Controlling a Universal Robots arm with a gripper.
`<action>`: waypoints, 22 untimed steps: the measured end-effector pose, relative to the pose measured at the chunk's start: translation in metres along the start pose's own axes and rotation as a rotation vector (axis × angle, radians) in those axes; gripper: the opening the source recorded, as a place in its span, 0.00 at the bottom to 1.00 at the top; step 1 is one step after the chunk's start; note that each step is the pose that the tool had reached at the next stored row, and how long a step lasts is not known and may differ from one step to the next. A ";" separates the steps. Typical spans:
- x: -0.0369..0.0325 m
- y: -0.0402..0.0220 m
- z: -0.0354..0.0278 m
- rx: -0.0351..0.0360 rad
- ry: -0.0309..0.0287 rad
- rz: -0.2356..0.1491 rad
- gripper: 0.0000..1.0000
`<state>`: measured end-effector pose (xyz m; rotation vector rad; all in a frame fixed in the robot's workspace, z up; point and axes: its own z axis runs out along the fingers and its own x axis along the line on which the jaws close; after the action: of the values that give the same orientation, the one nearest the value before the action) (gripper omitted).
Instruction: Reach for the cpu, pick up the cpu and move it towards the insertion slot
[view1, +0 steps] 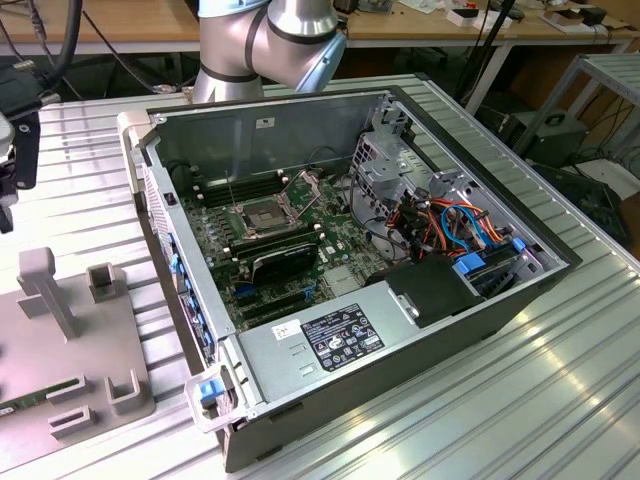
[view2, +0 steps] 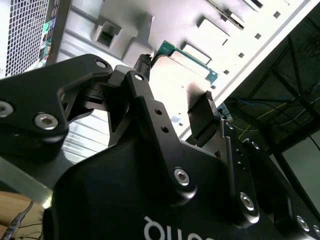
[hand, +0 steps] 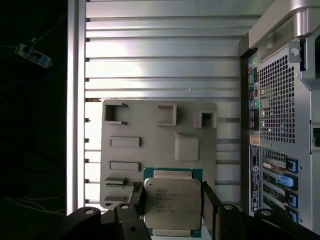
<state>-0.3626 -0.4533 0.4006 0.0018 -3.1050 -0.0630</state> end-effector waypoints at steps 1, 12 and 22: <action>-0.0013 0.0000 0.0000 0.0000 0.0000 0.000 0.55; -0.0141 0.0000 -0.0005 0.0000 0.0001 0.000 0.55; -0.0167 0.0000 -0.0006 -0.0001 -0.0001 0.000 0.55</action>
<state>-0.3458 -0.4533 0.4005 0.0018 -3.1050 -0.0631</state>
